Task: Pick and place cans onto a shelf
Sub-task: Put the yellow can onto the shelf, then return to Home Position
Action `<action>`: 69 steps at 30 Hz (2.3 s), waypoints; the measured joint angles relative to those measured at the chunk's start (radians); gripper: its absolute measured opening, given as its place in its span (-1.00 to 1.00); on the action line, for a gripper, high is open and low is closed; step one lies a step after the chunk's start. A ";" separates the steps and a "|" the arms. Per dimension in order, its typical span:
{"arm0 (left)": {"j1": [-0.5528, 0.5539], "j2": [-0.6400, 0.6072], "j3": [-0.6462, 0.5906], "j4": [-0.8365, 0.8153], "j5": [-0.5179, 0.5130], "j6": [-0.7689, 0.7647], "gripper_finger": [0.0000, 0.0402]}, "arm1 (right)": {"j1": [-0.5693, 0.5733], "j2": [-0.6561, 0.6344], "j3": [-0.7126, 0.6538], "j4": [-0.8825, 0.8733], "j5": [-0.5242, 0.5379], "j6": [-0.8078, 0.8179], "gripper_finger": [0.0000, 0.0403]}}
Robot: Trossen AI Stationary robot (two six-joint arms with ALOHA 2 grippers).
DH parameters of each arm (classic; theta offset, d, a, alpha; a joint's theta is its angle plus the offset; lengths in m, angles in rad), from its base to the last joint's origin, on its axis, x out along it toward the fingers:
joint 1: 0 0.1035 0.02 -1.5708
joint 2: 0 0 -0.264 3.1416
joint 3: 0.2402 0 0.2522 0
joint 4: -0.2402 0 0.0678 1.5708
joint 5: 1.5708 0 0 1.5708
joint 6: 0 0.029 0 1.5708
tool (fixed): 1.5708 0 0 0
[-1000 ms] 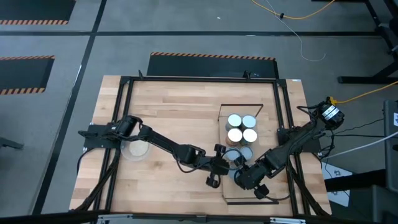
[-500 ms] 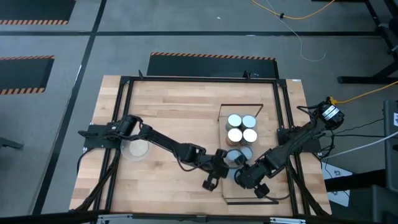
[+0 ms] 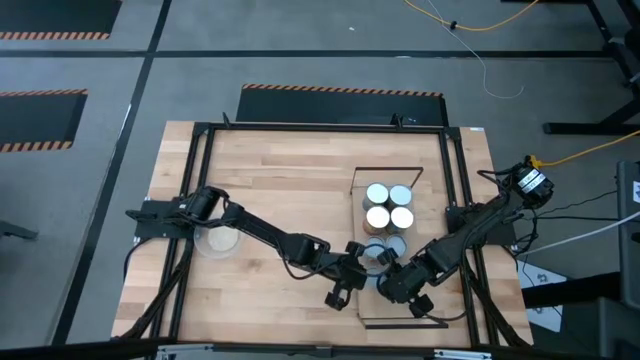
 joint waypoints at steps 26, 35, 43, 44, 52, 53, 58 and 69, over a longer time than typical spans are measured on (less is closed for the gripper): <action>0.022 0.000 0.000 -0.013 -0.235 -0.003 -1.00 | 0.000 0.000 0.000 0.048 -0.038 -0.033 -0.50; 0.037 0.000 0.000 -0.009 -0.088 -0.003 -1.00 | -0.014 0.000 0.000 0.038 -0.022 -0.032 -0.50; 0.029 0.000 0.000 -0.007 0.028 -0.001 -0.99 | -0.033 0.000 0.000 -0.030 -0.021 -0.001 -0.50; 0.028 0.000 0.000 -0.004 0.038 -0.001 -0.99 | -0.034 0.000 0.000 -0.030 -0.021 -0.001 -0.50; 0.023 0.000 0.000 0.014 0.096 -0.001 -1.00 | -0.044 0.000 0.000 -0.048 -0.019 -0.002 -0.50; 0.022 0.000 0.000 0.015 0.097 -0.001 -1.00 | -0.044 0.000 0.000 -0.047 -0.019 -0.003 -0.50; 0.019 0.000 0.000 0.017 0.099 0.000 -1.00 | -0.044 0.000 0.009 -0.048 -0.022 -0.012 -0.50; 0.020 -0.073 0.000 -0.002 0.040 0.001 -1.00 | -0.044 -0.004 0.175 -0.168 -0.029 -0.085 -0.50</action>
